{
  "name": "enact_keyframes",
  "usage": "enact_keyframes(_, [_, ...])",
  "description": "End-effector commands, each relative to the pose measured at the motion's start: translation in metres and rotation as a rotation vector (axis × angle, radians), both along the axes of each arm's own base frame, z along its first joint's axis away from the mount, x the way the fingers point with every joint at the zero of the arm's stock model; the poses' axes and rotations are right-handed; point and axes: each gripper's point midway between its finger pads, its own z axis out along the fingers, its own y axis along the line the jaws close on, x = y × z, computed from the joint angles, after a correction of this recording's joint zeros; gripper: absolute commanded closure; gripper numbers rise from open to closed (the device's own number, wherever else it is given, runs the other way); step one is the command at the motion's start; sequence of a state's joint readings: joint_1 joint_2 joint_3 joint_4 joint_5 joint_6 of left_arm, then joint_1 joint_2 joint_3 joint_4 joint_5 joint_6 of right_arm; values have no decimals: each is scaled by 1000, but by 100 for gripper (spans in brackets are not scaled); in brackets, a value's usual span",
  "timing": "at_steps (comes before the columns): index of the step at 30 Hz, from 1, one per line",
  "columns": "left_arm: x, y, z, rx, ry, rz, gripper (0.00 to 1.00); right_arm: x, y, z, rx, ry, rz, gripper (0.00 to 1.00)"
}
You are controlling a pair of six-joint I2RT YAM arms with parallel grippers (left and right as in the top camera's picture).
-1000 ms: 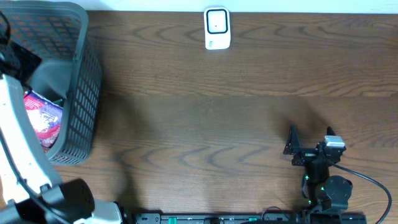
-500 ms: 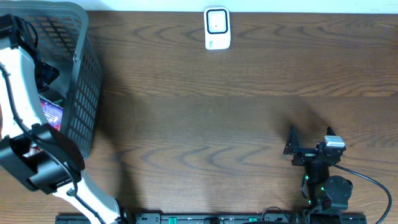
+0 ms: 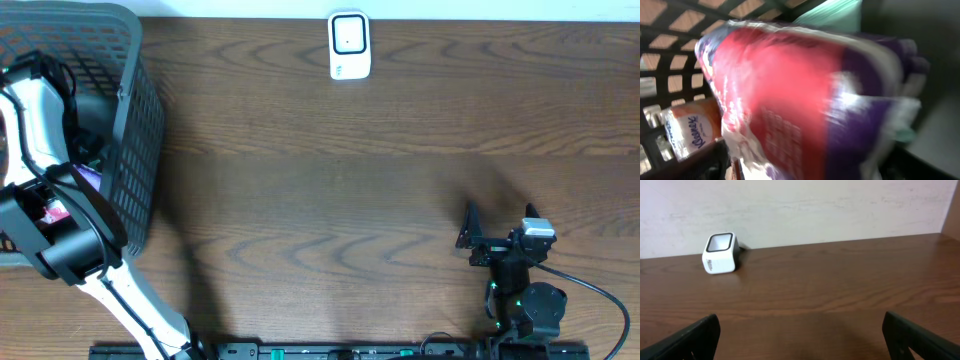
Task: Scan the item barcode
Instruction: 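Reach the left gripper into the basket and grasp the purple-red pad pack, then carry the pad pack with the left gripper and place it near the scanner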
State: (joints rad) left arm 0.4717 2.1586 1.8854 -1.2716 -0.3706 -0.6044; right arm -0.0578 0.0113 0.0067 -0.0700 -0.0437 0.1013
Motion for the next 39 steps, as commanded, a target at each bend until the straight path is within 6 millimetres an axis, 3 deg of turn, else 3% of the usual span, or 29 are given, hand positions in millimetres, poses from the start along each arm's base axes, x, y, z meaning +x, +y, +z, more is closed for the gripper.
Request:
enact_keyframes(1, [-11, 6, -11, 6, 40, 25, 46, 0, -2, -1, -10, 1, -10, 1])
enact_keyframes(2, [-11, 7, -11, 5, 40, 27, 68, 0, -2, -1, -10, 1, -10, 1])
enact_keyframes(5, [-11, 4, -6, -11, 33, 12, 92, 0, -2, -1, -10, 1, -10, 1])
enact_keyframes(7, [-3, -2, 2, -52, -8, -33, 93, 0, -2, -1, -10, 1, -10, 1])
enact_keyframes(11, [17, -9, 56, -62, -185, -64, 93, 0, -2, -1, -10, 1, -10, 1])
enact_keyframes(13, [24, -14, 92, -51, -301, -76, 93, 0, -2, -1, -10, 1, -10, 1])
enact_keyframes(16, [29, -24, 167, 12, -537, -111, 93, 0, -2, -1, -10, 1, -10, 1])
enact_keyframes(20, [13, -38, 252, 113, -803, -99, 93, 0, -2, -1, -10, 1, -10, 1])
enact_keyframes(22, [8, -57, 287, 106, -928, -149, 93, 0, -2, -1, -10, 1, -10, 1])
enact_keyframes(24, [4, -89, 313, 43, -1037, -229, 93, 0, -2, -1, -10, 1, -10, 1])
enact_keyframes(26, [7, -139, 336, -64, -1136, -369, 93, 0, -2, -1, -10, 1, -10, 1])
enact_keyframes(30, [15, -232, 350, -182, -1160, -684, 93, 0, -2, -1, -10, 1, -10, 1])
enact_keyframes(33, [22, -290, 336, -208, -1086, -861, 93, 0, -2, -1, -10, 1, -10, 1])
enact_keyframes(34, [28, -322, 316, -189, -1009, -932, 93, 0, -2, -1, -10, 1, -10, 1])
enact_keyframes(39, [48, -408, 247, -212, -803, -1075, 93, 0, -2, -1, -10, 1, -10, 1])
